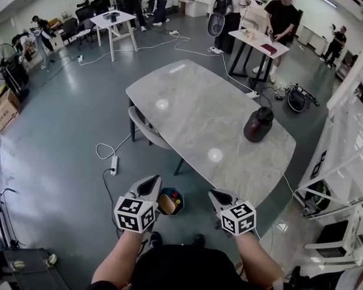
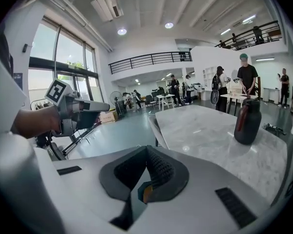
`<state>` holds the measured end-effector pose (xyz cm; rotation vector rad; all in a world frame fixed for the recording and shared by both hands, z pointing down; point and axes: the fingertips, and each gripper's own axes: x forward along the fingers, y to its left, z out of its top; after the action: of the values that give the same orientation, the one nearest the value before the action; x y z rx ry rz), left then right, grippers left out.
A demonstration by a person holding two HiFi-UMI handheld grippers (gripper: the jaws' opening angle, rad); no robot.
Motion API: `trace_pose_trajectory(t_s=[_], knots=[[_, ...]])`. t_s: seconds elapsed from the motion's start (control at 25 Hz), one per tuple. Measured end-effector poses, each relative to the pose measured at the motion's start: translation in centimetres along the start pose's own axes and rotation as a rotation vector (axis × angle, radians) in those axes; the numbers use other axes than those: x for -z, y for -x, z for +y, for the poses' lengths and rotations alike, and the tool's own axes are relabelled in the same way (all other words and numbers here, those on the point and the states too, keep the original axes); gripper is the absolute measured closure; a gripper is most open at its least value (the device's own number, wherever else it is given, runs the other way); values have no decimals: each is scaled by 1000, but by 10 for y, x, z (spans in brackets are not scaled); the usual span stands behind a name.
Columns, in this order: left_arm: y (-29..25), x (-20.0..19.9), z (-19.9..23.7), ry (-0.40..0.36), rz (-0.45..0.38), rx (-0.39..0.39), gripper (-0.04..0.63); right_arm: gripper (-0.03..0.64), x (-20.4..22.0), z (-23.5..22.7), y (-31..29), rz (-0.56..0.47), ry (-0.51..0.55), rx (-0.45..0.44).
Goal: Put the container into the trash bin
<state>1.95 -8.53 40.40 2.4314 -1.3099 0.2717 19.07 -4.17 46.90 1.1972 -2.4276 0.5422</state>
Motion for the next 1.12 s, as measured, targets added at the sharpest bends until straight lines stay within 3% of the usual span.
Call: trace_pose_trajectory(t_s=[0.24,0.4,0.6,0.76,0.96,1.12], knots=[[-11,-33,-19,-25,-59,-41,591,623,-20,-27,27,-6,136,-15],[-11,-58,-19,-57,-105,-57,591,623,-53,-31,37,-69,179,-38],[1,-93,-12,-87,-165,-67,591,623,-109,-15,58,-216,190,-74],[16,-114,-6,-115,-200,-53,591,623,-139,-2,71,-308,203,-40],[35,-123,-2,-164,-222,-24,591,623,-161,14,85,-429,190,2],[44,-113,13,-161,-209,-43,591,624,-161,24,80,-457,205,9]])
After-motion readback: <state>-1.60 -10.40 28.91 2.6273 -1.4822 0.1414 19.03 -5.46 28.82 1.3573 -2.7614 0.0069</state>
